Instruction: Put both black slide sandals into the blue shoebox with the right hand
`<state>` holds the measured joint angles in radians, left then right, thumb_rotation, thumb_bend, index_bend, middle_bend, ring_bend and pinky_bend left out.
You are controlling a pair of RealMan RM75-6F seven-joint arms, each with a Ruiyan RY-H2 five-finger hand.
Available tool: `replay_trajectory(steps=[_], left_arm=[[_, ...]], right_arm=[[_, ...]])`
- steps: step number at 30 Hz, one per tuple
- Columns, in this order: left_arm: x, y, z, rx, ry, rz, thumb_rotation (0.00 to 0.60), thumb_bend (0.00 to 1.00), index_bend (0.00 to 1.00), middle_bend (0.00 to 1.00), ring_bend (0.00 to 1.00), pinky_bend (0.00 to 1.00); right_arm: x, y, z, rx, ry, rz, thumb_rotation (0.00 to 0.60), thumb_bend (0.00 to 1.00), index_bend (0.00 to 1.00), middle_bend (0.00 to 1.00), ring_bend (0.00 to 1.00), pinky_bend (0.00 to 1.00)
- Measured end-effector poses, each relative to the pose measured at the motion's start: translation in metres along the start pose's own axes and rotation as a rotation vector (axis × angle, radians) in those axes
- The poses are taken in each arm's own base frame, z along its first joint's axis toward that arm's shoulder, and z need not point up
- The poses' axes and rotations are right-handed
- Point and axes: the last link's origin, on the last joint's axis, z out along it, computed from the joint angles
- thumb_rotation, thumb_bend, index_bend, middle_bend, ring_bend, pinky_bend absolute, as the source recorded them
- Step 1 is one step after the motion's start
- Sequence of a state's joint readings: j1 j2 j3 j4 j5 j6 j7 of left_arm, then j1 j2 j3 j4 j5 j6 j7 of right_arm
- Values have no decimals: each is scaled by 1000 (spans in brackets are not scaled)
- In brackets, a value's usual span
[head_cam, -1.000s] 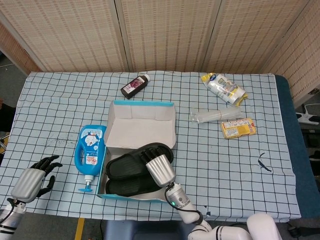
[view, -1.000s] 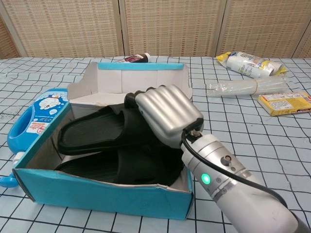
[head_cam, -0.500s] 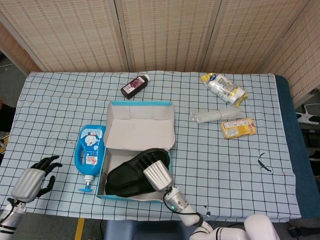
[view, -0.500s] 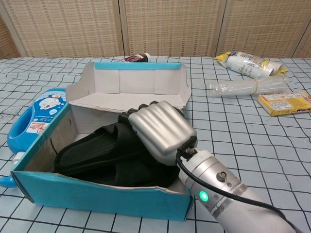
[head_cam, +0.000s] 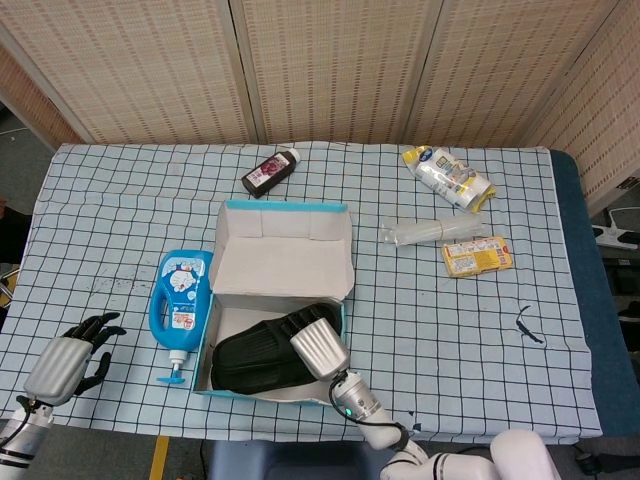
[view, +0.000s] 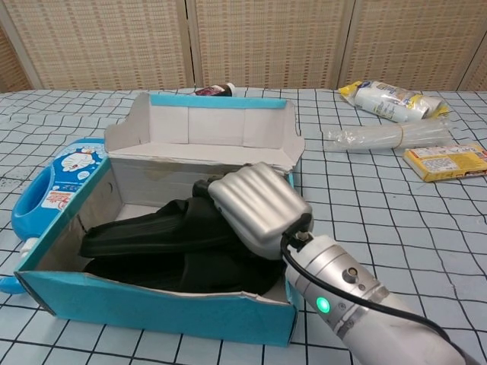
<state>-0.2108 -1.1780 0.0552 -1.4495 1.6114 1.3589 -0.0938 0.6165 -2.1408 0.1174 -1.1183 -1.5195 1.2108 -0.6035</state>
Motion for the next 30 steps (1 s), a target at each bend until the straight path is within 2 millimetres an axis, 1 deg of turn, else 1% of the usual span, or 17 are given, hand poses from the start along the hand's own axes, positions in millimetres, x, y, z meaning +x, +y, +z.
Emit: replay_trajectory(steps=[1, 3, 5, 8, 12, 15, 18, 20, 22, 23, 25, 26, 28, 30], left_arm=[[0, 0, 0, -1, -1, 0, 600, 620, 289, 131, 155, 360], [-1, 0, 0, -2, -3, 2, 600, 620, 289, 131, 155, 360], [-1, 1, 0, -1, -6, 4, 600, 621, 289, 130, 155, 360], [-2, 1, 1, -1, -10, 4, 600, 622, 289, 131, 155, 360], [-3, 2, 1, -1, -15, 7, 600, 622, 289, 131, 156, 360], [-4, 2, 1, -1, -18, 8, 600, 623, 289, 130, 156, 360], [-4, 2, 1, 1, -19, 9, 600, 624, 289, 131, 156, 360], [-4, 2, 2, 1, -20, 8, 600, 623, 289, 130, 156, 360], [-4, 2, 2, -2, -20, 10, 600, 623, 289, 130, 156, 360], [-4, 2, 2, -1, -20, 10, 600, 623, 289, 130, 156, 360], [-5, 2, 2, 0, -21, 9, 600, 623, 289, 131, 156, 360], [-4, 2, 2, 1, -21, 7, 600, 624, 289, 131, 156, 360], [-4, 2, 1, 0, -20, 7, 600, 624, 289, 131, 157, 360], [-3, 2, 1, -1, -17, 8, 600, 624, 289, 131, 157, 360]], right_arm=[[2, 1, 0, -1, 5, 6, 600, 18, 510, 559, 404, 594], [8, 2, 1, -3, 17, 24, 600, 17, 445, 484, 330, 556], [14, 5, 1, -4, 27, 40, 600, 17, 372, 407, 241, 484], [25, 11, 0, -7, 42, 67, 600, 17, 291, 312, 131, 387], [39, 23, 0, -13, 46, 97, 600, 17, 175, 195, 21, 275], [46, 31, 0, -19, 39, 122, 600, 18, 110, 146, 0, 226], [50, 37, 0, -24, 23, 152, 600, 17, 58, 119, 0, 201], [52, 39, -1, -26, 12, 175, 600, 17, 50, 117, 0, 196], [55, 40, -2, -25, 0, 206, 600, 18, 64, 118, 0, 195], [57, 41, -3, -26, -4, 218, 600, 18, 83, 119, 0, 195], [62, 43, -5, -29, -7, 251, 600, 17, 153, 135, 2, 203], [64, 45, -6, -31, -5, 263, 600, 17, 182, 157, 12, 222], [69, 50, -9, -39, 12, 275, 600, 17, 237, 240, 53, 283], [74, 55, -13, -46, 36, 268, 600, 17, 327, 320, 140, 320]])
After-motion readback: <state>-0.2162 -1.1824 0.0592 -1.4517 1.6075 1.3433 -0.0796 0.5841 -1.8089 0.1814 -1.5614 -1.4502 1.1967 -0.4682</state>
